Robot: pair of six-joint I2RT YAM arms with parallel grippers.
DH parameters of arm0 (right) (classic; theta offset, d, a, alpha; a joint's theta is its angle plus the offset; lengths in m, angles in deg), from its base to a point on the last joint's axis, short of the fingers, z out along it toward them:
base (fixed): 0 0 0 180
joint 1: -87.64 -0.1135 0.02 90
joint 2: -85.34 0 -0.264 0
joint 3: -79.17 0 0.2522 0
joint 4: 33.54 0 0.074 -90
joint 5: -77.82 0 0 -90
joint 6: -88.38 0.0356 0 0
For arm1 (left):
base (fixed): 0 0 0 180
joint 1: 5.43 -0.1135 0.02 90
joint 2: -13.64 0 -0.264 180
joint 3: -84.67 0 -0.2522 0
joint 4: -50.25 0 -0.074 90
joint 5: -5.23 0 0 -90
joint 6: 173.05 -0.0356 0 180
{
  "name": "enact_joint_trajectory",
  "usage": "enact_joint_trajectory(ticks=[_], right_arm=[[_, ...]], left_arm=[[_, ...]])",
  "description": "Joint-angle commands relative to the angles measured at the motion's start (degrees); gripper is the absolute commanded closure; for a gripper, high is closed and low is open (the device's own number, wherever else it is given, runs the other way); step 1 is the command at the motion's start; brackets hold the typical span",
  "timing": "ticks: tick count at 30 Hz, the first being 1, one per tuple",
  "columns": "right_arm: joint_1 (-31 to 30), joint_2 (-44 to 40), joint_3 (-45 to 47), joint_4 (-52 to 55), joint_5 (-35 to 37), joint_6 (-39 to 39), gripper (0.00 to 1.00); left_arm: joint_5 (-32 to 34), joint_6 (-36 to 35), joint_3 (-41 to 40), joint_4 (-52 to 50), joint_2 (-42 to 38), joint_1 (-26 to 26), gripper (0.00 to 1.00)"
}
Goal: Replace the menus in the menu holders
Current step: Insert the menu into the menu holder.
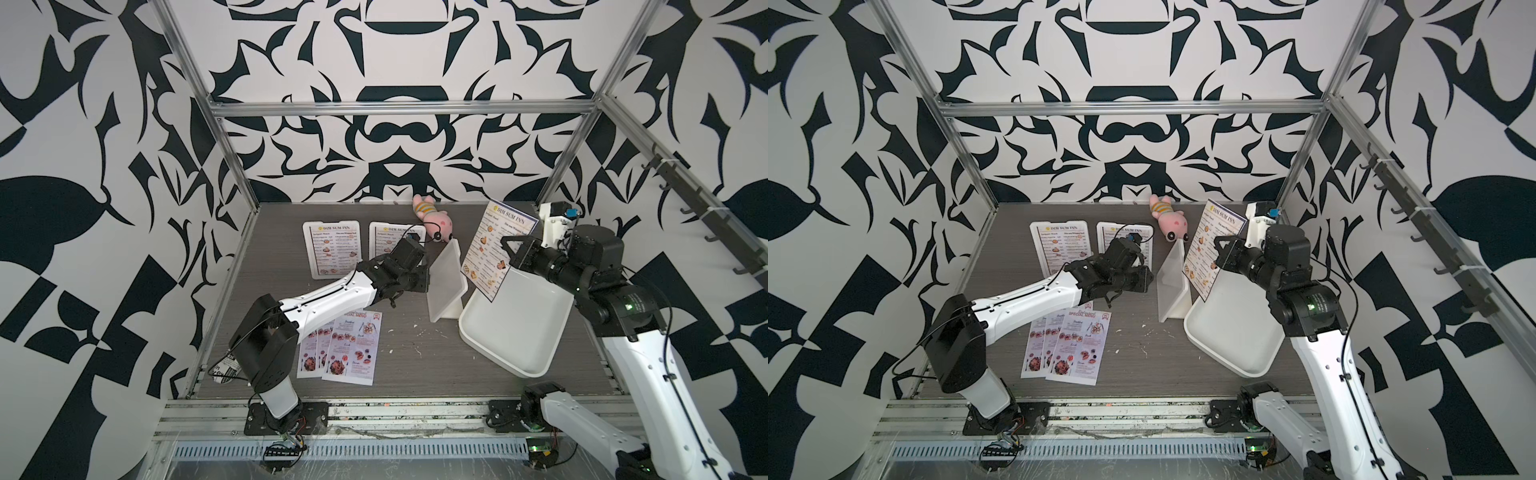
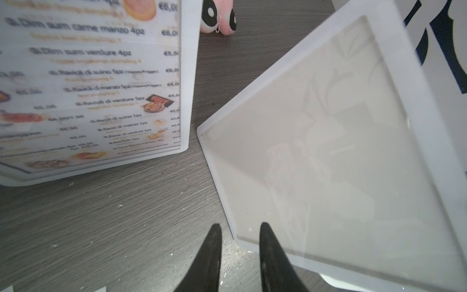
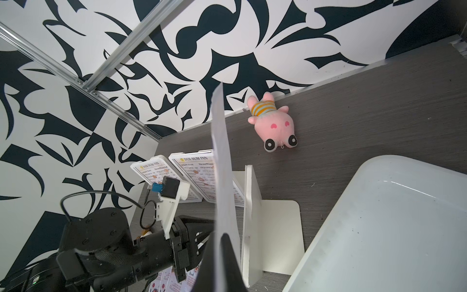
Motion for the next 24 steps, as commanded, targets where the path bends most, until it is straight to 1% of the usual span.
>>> enact_joint_trajectory(ticks=[1,24], right_arm=[[-0.26,-0.39,-0.04,-1.79,0.24,-1.08,1.00],[-0.15,-1.80,0.50,-2.14,3.12,-2.04,1.00]], left_arm=[[-0.09,-0.69,0.12,-1.20,-0.95,-0.32,0.71],[-0.17,-0.60,0.12,-1.33,-1.11,-0.30,0.71]])
